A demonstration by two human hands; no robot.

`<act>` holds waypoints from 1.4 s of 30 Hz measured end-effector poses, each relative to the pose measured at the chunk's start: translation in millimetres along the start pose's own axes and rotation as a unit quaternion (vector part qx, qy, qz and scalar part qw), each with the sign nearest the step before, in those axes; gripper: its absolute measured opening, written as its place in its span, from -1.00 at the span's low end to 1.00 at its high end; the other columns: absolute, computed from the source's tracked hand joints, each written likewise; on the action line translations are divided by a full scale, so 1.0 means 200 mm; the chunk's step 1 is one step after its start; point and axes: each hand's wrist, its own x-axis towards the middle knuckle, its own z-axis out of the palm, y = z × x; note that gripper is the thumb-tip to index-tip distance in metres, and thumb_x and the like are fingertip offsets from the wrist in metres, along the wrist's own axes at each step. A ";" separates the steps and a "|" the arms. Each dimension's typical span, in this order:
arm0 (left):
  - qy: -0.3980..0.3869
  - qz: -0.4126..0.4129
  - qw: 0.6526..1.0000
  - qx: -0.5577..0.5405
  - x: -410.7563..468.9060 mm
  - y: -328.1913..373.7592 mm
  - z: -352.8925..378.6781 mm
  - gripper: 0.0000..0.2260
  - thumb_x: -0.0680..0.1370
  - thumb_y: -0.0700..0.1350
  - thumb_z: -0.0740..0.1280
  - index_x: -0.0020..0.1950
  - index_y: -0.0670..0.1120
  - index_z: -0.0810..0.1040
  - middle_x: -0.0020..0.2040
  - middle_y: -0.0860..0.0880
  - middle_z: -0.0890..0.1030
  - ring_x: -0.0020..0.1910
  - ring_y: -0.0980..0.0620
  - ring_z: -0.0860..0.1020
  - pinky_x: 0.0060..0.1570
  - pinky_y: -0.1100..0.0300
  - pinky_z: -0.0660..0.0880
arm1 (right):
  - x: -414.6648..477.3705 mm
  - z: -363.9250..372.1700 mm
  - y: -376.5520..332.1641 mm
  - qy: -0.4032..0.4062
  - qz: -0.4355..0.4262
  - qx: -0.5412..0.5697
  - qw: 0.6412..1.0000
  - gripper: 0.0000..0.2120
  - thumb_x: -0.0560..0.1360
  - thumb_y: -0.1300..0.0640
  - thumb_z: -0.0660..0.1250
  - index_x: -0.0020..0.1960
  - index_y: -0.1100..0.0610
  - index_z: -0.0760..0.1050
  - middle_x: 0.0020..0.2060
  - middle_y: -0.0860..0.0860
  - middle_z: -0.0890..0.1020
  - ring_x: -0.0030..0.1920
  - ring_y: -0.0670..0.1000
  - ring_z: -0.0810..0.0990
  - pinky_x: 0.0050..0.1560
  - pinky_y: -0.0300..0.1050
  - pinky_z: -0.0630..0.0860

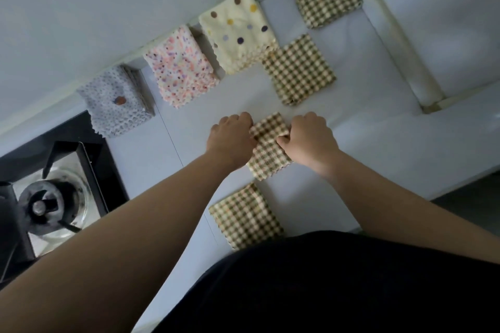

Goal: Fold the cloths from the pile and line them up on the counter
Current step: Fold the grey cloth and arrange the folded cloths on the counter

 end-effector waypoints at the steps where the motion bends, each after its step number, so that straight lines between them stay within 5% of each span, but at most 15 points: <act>1: -0.010 -0.003 1.000 -0.005 0.00 0.00 0.00 -0.73 0.58 0.01 0.33 0.21 -0.08 0.45 0.15 -0.10 0.51 0.20 -0.15 0.45 0.16 0.00 0.37 | 0.00 0.00 0.00 0.001 -0.004 0.016 1.000 -0.62 0.56 -0.13 0.32 0.11 0.19 0.46 0.06 0.14 0.51 0.14 0.19 0.49 0.03 0.01 0.45; 6: -0.056 -0.032 0.985 -0.159 -0.04 -0.06 -0.07 -0.78 0.54 0.02 0.39 0.09 -0.03 0.47 0.06 -0.02 0.53 0.04 -0.05 0.49 -0.07 0.12 0.41 | -0.05 -0.10 0.00 -0.042 0.000 0.231 0.972 -0.78 0.52 0.03 0.42 0.03 0.10 0.43 -0.16 -0.03 0.55 -0.19 -0.04 0.56 -0.32 -0.22 0.39; 9: -0.073 -0.051 0.961 -0.262 -0.12 -0.14 -0.13 -0.81 0.50 -0.07 0.47 -0.01 -0.04 0.48 -0.11 0.02 0.56 -0.14 0.03 0.49 -0.23 0.18 0.40 | -0.11 -0.16 -0.03 -0.070 -0.013 0.282 0.957 -0.74 0.48 0.05 0.48 0.09 0.09 0.50 -0.11 -0.03 0.62 -0.17 -0.08 0.62 -0.28 -0.20 0.52; 13: -0.130 -0.079 0.924 -0.350 -0.28 -0.25 -0.15 -0.83 0.48 -0.17 0.50 0.03 -0.05 0.62 -0.07 -0.03 0.70 -0.09 0.01 0.65 -0.13 0.21 0.54 | -0.20 -0.15 -0.11 -0.175 -0.042 0.254 0.950 -0.80 0.44 0.07 0.52 -0.04 0.17 0.64 -0.17 0.04 0.72 -0.16 0.02 0.70 -0.14 -0.12 0.66; 19: -0.228 -0.097 0.918 -0.310 -0.48 -0.33 -0.01 -0.89 0.49 -0.20 0.49 -0.02 -0.07 0.63 -0.12 -0.02 0.71 -0.17 0.04 0.69 -0.32 0.37 0.52 | -0.35 0.05 -0.17 -0.249 -0.074 0.109 0.960 -0.74 0.42 0.00 0.53 -0.21 0.16 0.55 -0.30 0.02 0.62 -0.31 -0.03 0.59 -0.36 -0.23 0.42; 22: -0.231 -0.089 0.925 -0.289 -0.53 -0.32 0.06 -0.88 0.48 -0.15 0.51 -0.04 -0.03 0.61 -0.09 -0.01 0.70 -0.13 0.03 0.68 -0.28 0.32 0.55 | -0.40 0.14 -0.17 -0.237 -0.086 0.038 0.967 -0.71 0.45 -0.03 0.50 -0.05 0.15 0.51 -0.15 0.04 0.60 -0.11 0.07 0.58 -0.28 -0.17 0.35; 25: -0.214 -0.074 0.941 -0.250 -0.54 -0.32 0.12 -0.83 0.46 -0.06 0.53 -0.02 0.01 0.60 -0.02 0.01 0.66 -0.04 0.02 0.63 -0.09 0.15 0.60 | -0.44 0.20 -0.14 -0.214 -0.071 0.055 0.973 -0.57 0.46 0.00 0.48 0.20 0.18 0.43 0.03 0.08 0.57 0.02 0.09 0.54 -0.11 -0.18 0.34; 27: -0.205 -0.063 0.952 -0.216 -0.54 -0.31 0.16 -0.79 0.46 -0.03 0.52 0.02 0.01 0.58 0.01 0.01 0.63 0.01 0.01 0.59 -0.03 0.14 0.55 | -0.46 0.23 -0.12 -0.198 -0.070 0.083 0.974 -0.55 0.48 0.02 0.47 0.23 0.17 0.37 -0.03 0.05 0.53 -0.05 0.06 0.50 -0.11 -0.15 0.34; 31: -0.196 -0.043 0.971 -0.130 -0.55 -0.30 0.20 -0.69 0.50 0.00 0.46 0.18 -0.07 0.54 0.05 -0.01 0.57 0.06 -0.01 0.52 0.02 0.12 0.49 | -0.48 0.30 -0.12 -0.167 -0.094 0.104 0.976 -0.58 0.51 0.04 0.45 0.20 0.16 0.31 -0.19 -0.01 0.50 -0.14 0.05 0.53 -0.17 -0.09 0.40; 36: -0.135 -0.030 0.990 -0.002 -0.60 -0.26 0.21 -0.74 0.53 0.05 0.33 0.17 0.00 0.45 0.01 0.02 0.55 -0.04 -0.02 0.52 -0.18 0.13 0.42 | -0.52 0.37 -0.13 -0.137 -0.101 0.041 0.985 -0.63 0.55 -0.02 0.37 0.05 0.07 0.18 -0.18 -0.02 0.49 -0.14 0.11 0.56 -0.17 -0.04 0.44; 42: -0.052 -0.019 0.998 0.002 -0.62 -0.26 0.27 -0.65 0.47 -0.02 0.37 0.23 0.02 0.41 0.16 0.00 0.42 0.17 -0.04 0.42 0.05 0.14 0.39 | -0.52 0.39 -0.16 -0.132 -0.134 0.030 0.982 -0.69 0.56 0.02 0.32 0.19 0.17 0.40 0.13 0.10 0.46 0.11 0.15 0.53 0.04 -0.03 0.45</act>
